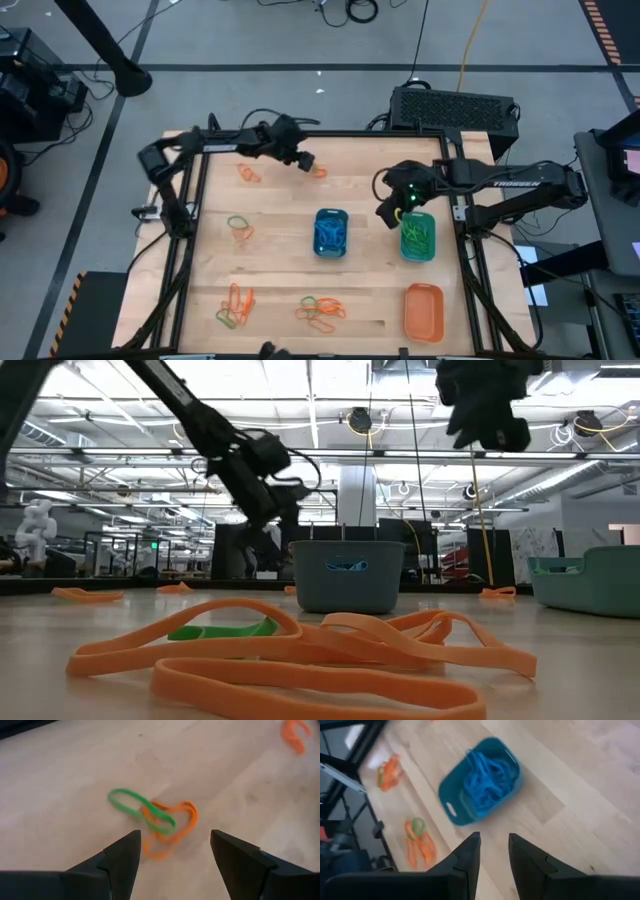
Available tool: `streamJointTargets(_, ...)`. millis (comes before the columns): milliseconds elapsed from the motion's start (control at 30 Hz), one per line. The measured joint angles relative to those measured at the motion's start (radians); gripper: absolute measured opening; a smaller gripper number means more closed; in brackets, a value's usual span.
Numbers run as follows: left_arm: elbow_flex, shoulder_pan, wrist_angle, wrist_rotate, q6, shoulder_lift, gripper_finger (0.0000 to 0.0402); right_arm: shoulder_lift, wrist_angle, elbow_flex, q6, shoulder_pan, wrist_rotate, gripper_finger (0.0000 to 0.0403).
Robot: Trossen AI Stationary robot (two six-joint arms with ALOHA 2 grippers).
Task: Sort rubber bands into baskets
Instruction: Put the green rubberband into the light blue bin
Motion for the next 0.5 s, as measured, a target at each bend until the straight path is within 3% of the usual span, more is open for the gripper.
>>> streamJointTargets(233,0.179,0.013,-0.122,-0.063,0.037,0.163,0.0247,0.0,0.008,0.026,0.001,0.002,-0.001,0.0093)
streamJointTargets(500,0.28,0.013,-0.173,-0.108,0.025,0.286,0.0247,0.0,-0.008,0.026,-0.026,0.003,-0.002,0.0093)
